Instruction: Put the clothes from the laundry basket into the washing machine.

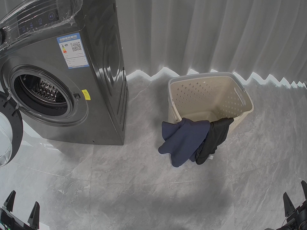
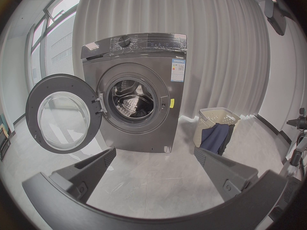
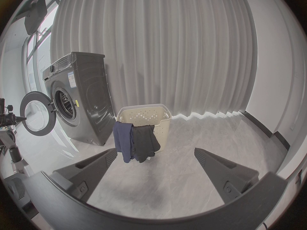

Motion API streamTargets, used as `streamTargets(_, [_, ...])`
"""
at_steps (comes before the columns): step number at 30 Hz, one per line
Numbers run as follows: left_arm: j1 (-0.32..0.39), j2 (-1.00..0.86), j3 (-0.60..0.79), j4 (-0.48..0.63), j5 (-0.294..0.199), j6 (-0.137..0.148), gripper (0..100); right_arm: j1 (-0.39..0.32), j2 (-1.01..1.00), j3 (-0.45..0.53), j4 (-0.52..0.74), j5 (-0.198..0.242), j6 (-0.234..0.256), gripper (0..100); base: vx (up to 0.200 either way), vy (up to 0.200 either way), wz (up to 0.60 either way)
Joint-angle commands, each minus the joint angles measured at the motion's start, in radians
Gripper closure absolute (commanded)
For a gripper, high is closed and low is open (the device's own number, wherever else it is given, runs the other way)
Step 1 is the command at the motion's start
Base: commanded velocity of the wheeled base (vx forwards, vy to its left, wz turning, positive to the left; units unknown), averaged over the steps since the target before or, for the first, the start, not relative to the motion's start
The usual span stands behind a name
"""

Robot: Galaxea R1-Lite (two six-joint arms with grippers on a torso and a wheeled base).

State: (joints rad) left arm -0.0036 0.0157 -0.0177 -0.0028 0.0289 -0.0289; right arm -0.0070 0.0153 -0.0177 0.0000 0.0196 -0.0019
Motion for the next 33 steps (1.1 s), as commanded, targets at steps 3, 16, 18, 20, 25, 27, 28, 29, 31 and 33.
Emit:
streamTargets(3, [0.001,-0.010,0.018,0.000,0.002,-0.003,0,-0.001,-0.011,0.018,0.000,0.000,-0.001,0,0.200,0.000,0.00])
streamTargets(16, [0.001,-0.008,0.018,0.000,0.002,-0.005,0,-0.001,-0.011,0.018,0.000,0.000,0.000,0,0.000,-0.108,0.00])
streamTargets(18, [0.001,-0.010,0.018,0.000,0.002,-0.005,0,-0.001,-0.011,0.018,0.000,0.000,0.000,0,0.000,-0.200,0.00])
streamTargets(20, [0.001,-0.010,0.018,0.000,0.002,-0.005,0,-0.001,-0.011,0.018,0.000,0.000,0.000,0,0.000,-0.200,0.00])
streamTargets(25, [0.001,-0.010,0.018,0.000,0.002,-0.005,0,-0.001,-0.011,0.018,0.000,0.000,0.000,0,0.000,-0.200,0.00])
streamTargets(27, [0.001,-0.010,0.018,0.000,0.003,-0.005,0,-0.001,-0.011,0.018,0.000,0.000,0.000,0,0.000,-0.200,0.00])
streamTargets(28, [0.001,-0.010,0.018,0.000,0.002,-0.005,0,-0.001,-0.011,0.018,0.000,0.000,0.000,0,0.000,0.000,0.00])
streamTargets(29, [0.001,-0.010,0.018,0.000,0.003,-0.005,0,-0.001,-0.011,0.018,0.000,0.000,-0.001,0,0.000,0.000,0.00])
streamTargets(31, [0.001,-0.010,0.018,0.000,0.002,-0.005,0,-0.001,-0.011,0.018,0.002,0.000,-0.001,0,0.000,0.000,0.00])
streamTargets(33, [0.001,-0.008,0.018,0.000,0.002,-0.005,0,-0.001,-0.011,0.018,0.002,0.000,-0.001,0,0.000,0.000,0.00])
